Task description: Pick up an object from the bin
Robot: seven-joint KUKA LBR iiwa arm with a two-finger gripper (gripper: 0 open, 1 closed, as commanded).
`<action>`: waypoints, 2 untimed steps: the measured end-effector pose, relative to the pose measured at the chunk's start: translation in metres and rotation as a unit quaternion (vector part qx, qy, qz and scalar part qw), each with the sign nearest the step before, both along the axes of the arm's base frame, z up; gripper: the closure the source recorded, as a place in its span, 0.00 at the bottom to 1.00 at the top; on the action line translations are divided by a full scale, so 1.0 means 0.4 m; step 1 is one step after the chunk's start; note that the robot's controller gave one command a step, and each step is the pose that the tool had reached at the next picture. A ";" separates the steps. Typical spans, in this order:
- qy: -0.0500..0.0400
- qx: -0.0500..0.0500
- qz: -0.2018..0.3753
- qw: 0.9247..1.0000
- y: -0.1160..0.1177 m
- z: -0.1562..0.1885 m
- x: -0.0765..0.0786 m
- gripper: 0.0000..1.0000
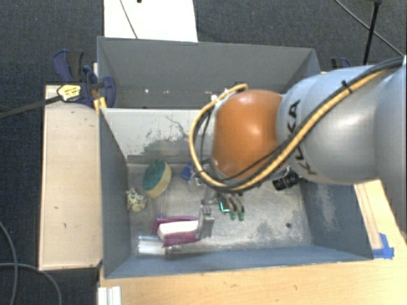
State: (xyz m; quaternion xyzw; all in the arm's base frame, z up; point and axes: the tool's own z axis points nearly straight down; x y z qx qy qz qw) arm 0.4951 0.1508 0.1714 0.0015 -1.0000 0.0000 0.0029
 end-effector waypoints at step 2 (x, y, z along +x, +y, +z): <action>-0.006 0.001 0.078 0.997 0.062 -0.174 -0.046 0.00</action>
Offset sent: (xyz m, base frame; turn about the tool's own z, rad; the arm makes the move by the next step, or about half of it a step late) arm -0.0179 0.0356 -0.1014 -0.2003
